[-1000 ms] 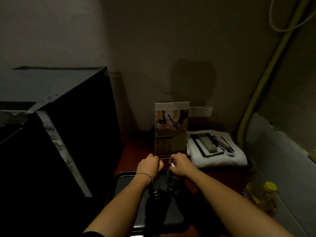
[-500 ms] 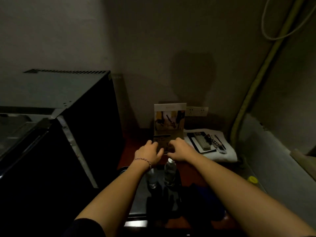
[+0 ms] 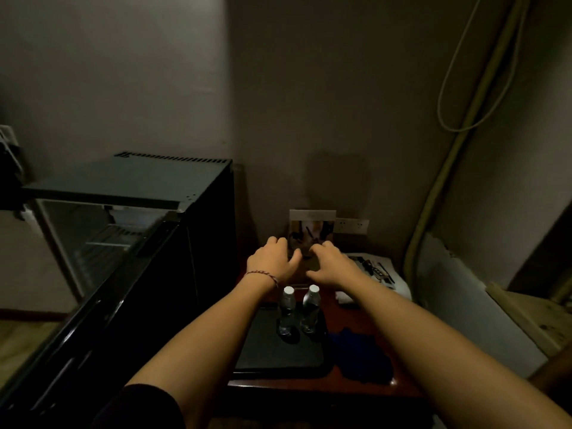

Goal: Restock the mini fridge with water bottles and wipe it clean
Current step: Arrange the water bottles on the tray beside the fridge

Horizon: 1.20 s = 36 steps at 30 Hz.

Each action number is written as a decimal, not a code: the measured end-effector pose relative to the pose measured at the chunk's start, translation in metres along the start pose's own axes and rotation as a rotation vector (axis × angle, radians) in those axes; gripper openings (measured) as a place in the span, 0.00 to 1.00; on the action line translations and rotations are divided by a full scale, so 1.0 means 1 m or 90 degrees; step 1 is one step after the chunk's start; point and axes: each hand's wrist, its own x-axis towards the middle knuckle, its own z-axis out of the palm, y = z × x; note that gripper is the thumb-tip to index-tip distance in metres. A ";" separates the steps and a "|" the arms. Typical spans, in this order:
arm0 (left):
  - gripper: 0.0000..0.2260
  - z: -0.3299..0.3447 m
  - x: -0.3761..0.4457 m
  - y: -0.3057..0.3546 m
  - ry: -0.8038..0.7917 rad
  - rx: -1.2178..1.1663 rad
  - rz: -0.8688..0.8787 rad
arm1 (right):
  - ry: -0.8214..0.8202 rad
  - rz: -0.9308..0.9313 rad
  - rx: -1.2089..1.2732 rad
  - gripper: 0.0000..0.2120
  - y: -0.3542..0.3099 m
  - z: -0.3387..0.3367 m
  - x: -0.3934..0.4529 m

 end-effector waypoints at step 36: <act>0.14 -0.123 -0.373 -0.184 -0.184 -0.080 0.064 | 0.039 0.024 -0.007 0.28 -0.251 0.062 -0.312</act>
